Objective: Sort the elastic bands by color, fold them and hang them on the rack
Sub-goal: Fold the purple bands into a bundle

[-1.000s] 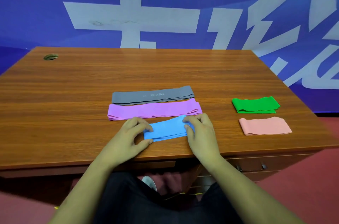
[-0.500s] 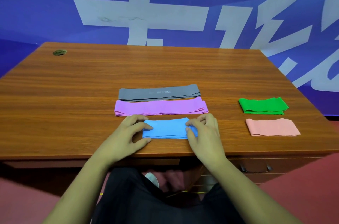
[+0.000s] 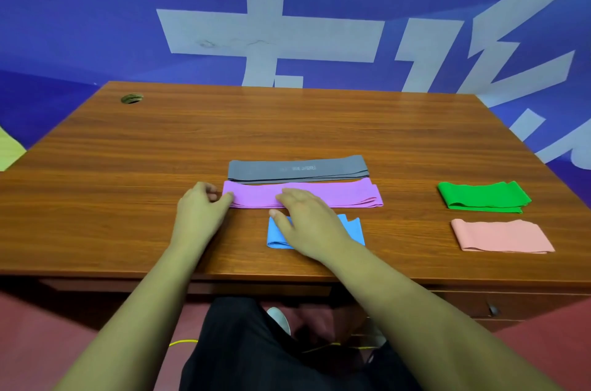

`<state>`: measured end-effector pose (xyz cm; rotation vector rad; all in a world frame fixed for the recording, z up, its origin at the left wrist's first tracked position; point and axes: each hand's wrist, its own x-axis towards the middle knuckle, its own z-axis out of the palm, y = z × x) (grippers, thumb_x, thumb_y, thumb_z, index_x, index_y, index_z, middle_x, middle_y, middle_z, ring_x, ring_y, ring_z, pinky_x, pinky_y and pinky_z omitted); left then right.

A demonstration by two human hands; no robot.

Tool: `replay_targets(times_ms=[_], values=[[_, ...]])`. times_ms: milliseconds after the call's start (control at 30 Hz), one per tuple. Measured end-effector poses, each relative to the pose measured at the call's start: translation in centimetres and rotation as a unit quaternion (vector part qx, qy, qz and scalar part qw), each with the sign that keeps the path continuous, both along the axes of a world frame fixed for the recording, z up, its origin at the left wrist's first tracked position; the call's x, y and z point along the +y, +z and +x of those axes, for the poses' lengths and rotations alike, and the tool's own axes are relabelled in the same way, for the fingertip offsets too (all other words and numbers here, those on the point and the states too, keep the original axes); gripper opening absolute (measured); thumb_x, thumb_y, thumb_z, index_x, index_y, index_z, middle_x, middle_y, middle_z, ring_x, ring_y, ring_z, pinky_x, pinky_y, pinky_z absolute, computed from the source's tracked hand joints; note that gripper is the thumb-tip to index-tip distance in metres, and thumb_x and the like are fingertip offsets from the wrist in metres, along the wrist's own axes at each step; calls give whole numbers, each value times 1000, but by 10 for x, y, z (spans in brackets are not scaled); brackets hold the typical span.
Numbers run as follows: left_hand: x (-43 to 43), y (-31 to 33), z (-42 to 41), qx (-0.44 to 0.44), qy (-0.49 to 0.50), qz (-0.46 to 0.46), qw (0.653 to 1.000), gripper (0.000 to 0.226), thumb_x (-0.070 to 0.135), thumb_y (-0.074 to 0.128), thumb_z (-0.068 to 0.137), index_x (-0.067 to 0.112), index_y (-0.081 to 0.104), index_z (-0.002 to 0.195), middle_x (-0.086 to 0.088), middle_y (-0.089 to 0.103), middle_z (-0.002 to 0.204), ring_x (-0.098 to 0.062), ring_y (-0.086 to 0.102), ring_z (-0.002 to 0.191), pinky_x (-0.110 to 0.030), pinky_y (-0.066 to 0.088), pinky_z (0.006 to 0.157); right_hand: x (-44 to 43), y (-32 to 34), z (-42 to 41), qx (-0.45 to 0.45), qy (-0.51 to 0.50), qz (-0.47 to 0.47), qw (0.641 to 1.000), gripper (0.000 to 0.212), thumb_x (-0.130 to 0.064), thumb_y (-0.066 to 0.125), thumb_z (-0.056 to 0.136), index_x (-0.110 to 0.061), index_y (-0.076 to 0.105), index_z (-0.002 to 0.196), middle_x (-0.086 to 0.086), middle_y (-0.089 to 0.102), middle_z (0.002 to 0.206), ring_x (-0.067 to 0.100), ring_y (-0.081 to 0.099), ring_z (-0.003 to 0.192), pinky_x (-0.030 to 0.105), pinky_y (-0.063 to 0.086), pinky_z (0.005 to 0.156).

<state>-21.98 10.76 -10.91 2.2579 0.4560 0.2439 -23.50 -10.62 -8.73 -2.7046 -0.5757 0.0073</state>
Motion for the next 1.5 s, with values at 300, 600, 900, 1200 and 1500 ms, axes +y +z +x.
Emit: replay_targets(times_ms=[300, 600, 900, 1200, 1500], values=[[-19, 10, 26, 166, 24, 107, 980, 41, 46, 63, 79, 7, 65, 93, -18, 64, 111, -42, 50, 111, -39, 41, 89, 0, -11, -4, 24, -14, 11, 1000, 52, -46, 40, 101, -14, 50, 141, 2, 41, 153, 19, 31, 143, 31, 18, 119], [-24, 18, 13, -11, -25, -31, 999, 16, 11, 61, 83, 8, 47, 89, -7, 56, 77, -29, 51, 71, -33, 33, 55, 6, -2, -1, 50, -40, 45, 997, 51, -48, 41, 100, -11, 58, 132, 4, 50, 145, 19, 38, 137, 31, 26, 114], [-11, 28, 3, -81, -4, -78, 994, 18, 8, 64, 80, 9, 49, 90, -2, 57, 75, -17, 50, 63, -26, 35, 54, 21, 4, 4, 86, -41, 108, 990, 42, -44, 42, 100, -12, 65, 113, 5, 65, 116, 21, 56, 112, 34, 45, 94], [-20, 40, -2, -135, -40, -71, 987, 23, 8, 64, 78, 13, 47, 93, 1, 55, 75, -11, 47, 60, -23, 36, 55, 26, 25, 17, 111, -92, 268, 952, 29, -33, 46, 100, -18, 62, 81, -2, 60, 80, 17, 54, 79, 30, 41, 73], [-58, 39, 4, -108, -215, -158, 958, 44, 15, 84, 73, 23, 54, 104, 5, 65, 95, -7, 59, 71, -26, 51, 69, 14, 48, 38, 328, -193, 554, 740, 41, -39, 59, 95, -2, 66, 111, 19, 70, 96, 24, 70, 78, 31, 59, 75]])
